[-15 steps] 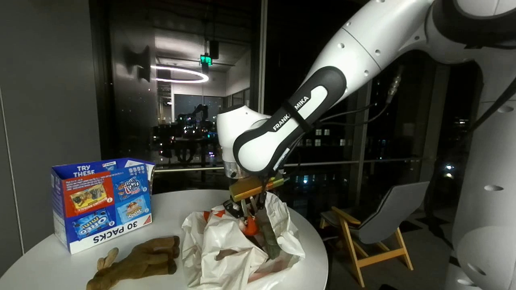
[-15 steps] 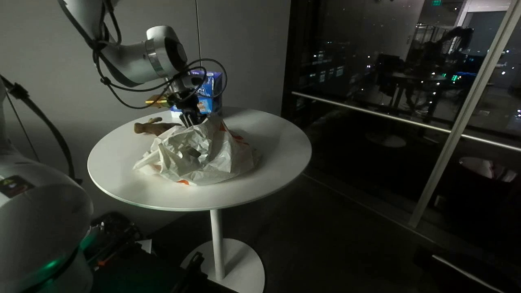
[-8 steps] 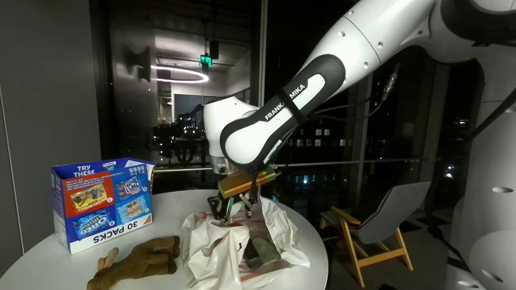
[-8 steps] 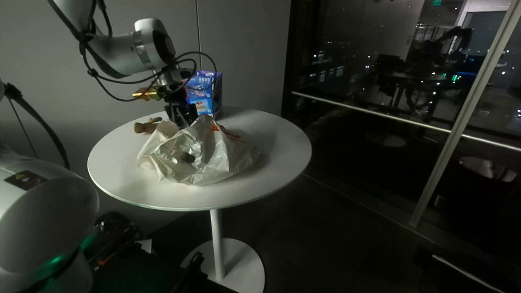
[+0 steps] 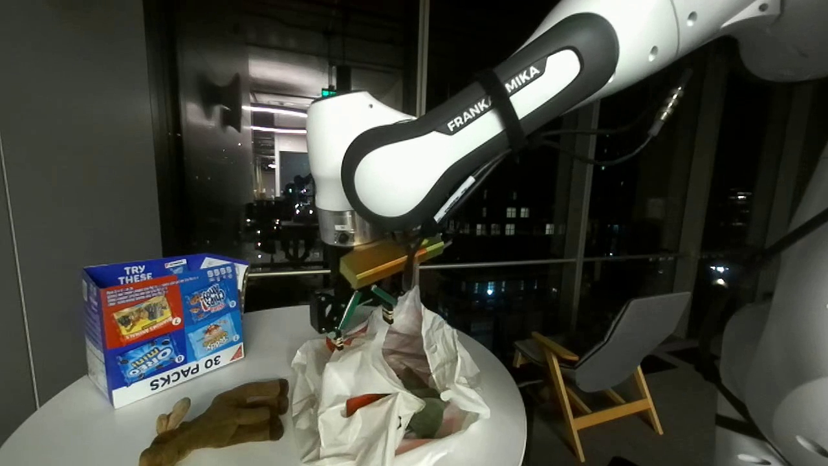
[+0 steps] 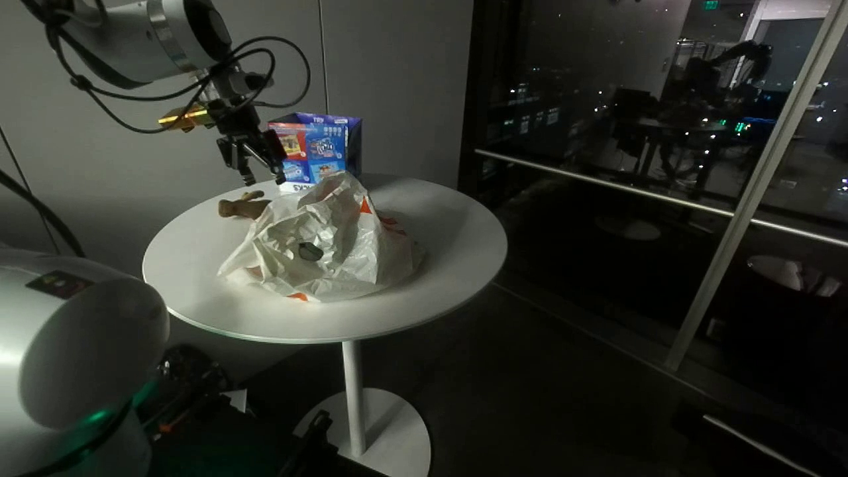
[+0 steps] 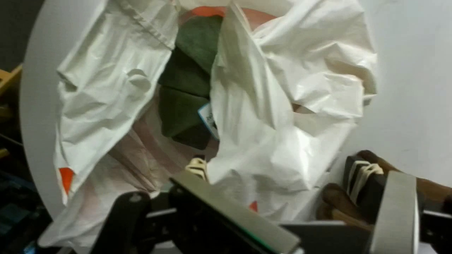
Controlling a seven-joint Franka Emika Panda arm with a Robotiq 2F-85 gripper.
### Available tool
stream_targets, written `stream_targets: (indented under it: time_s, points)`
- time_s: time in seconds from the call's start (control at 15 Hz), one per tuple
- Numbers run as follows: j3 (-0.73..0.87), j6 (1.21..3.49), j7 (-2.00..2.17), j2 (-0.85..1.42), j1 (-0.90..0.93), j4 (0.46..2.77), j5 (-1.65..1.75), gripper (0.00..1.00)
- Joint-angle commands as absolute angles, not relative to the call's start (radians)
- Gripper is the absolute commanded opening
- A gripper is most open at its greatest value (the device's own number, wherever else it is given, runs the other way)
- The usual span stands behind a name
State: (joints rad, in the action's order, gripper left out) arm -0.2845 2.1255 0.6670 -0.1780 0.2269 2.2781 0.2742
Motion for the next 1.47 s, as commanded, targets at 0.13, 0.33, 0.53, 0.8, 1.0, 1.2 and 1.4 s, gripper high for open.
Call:
stream_targets:
  time_s: [0.13, 0.33, 0.53, 0.8, 1.0, 1.2, 1.4]
  points:
    - [-0.318, 2.284, 0.452, -0.181, 0.272, 2.284, 0.189, 1.0]
    - [-0.338, 2.401, 0.354, -0.104, 0.288, 2.256, 0.187, 1.0]
    - [-0.35, 2.508, 0.244, 0.004, 0.307, 2.207, 0.183, 1.0]
    - [-0.356, 2.552, 0.024, 0.161, 0.33, 2.094, 0.125, 1.0]
    - [-0.375, 2.457, -0.188, 0.271, 0.319, 1.959, 0.035, 1.0]
    - [-0.36, 2.335, -0.246, 0.365, 0.323, 1.826, 0.03, 1.0]
    - [-0.303, 2.284, -0.131, 0.437, 0.36, 1.719, 0.105, 1.0]
